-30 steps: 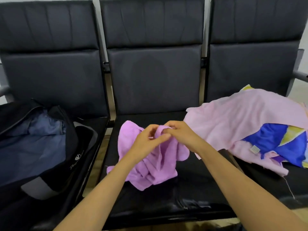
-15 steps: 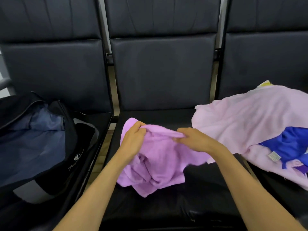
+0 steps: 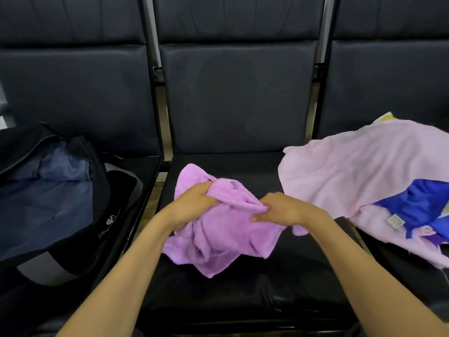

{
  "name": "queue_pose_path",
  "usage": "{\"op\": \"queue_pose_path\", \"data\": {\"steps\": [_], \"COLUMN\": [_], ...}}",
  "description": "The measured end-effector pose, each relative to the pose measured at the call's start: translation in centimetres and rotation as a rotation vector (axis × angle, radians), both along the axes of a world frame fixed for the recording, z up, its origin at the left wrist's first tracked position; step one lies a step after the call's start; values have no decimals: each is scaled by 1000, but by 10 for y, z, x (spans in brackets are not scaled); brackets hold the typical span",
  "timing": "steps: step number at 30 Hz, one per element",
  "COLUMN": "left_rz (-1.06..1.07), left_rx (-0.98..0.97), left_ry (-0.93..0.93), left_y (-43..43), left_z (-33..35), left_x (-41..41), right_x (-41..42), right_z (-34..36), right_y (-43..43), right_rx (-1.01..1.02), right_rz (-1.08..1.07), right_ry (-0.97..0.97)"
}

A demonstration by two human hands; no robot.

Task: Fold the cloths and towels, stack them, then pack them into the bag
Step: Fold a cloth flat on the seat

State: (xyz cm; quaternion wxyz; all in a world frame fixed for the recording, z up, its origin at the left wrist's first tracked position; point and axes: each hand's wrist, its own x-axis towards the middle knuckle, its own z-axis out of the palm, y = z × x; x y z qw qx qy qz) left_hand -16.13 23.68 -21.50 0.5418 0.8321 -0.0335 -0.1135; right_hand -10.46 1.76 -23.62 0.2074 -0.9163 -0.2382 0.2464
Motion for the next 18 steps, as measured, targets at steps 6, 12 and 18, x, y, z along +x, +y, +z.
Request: {"op": "queue_pose_path", "data": {"steps": [6,12,18], "left_rz": [-233,-49,25], "left_rx": [281,103,-241], "left_ry": [339,169,132], "left_y": [18,20,7], "left_z": [1,-11,-6], "left_x": [0,4,2], "right_x": [4,-6,-19], "right_z": [6,7,2], "right_y": [-14,5,11], "right_rx": [576,601,35], "right_rz": [-155,-160,-94], "right_ry": [106,191,357]}}
